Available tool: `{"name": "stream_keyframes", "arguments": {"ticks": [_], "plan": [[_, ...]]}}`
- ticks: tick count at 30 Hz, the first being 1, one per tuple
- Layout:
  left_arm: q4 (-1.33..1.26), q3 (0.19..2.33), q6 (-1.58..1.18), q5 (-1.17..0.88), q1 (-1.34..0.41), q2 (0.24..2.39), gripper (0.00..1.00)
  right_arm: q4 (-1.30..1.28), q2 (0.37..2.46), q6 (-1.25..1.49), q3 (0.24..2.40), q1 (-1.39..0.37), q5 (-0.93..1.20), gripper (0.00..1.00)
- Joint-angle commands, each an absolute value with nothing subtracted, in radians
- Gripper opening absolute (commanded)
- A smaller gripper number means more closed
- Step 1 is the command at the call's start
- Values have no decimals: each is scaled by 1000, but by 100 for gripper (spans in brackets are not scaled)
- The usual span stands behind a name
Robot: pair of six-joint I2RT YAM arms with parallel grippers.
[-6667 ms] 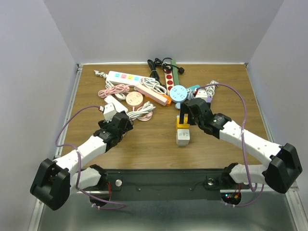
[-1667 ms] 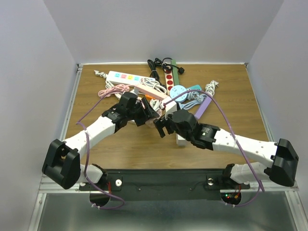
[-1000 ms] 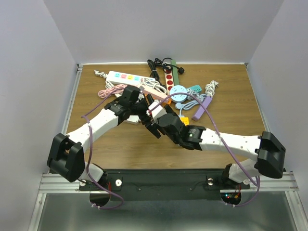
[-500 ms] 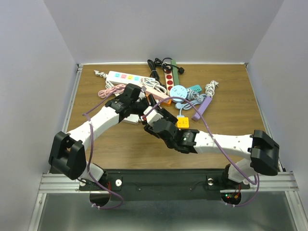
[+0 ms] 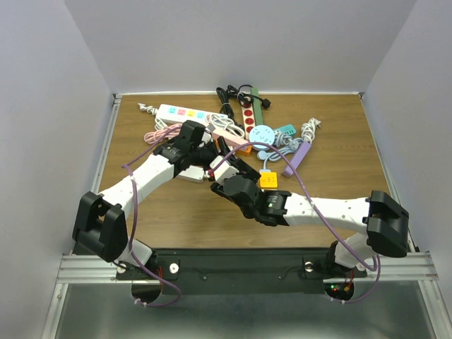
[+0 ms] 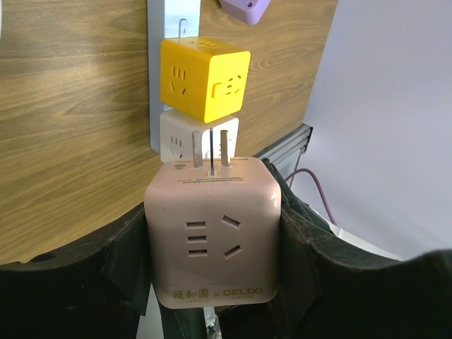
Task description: Insert the plug
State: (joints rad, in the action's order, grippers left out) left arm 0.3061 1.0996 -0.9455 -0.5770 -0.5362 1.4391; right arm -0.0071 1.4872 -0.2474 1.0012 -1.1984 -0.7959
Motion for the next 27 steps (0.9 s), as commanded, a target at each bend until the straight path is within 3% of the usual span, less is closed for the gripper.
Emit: {"name": "stream_keyframes", "arguments": {"ticks": [1, 2, 5, 13, 27], "plan": [[221, 1085, -1037, -672, -509, 1420, 33, 35, 1486, -230, 1011, -1204, -822, 0], [203, 1075, -1046, -670, -506, 1420, 49, 35, 1485, -213, 997, -1204, -810, 0], [190, 1066, -1052, -666, -506, 1420, 64, 37, 1493, -166, 971, -1204, -743, 0], [147, 1012, -1066, -675, -505, 1427, 83, 81, 1519, -101, 931, -1204, -643, 1], [38, 916, -1055, -582, -485, 1437, 90, 153, 1615, -8, 893, -1195, -497, 0]]}}
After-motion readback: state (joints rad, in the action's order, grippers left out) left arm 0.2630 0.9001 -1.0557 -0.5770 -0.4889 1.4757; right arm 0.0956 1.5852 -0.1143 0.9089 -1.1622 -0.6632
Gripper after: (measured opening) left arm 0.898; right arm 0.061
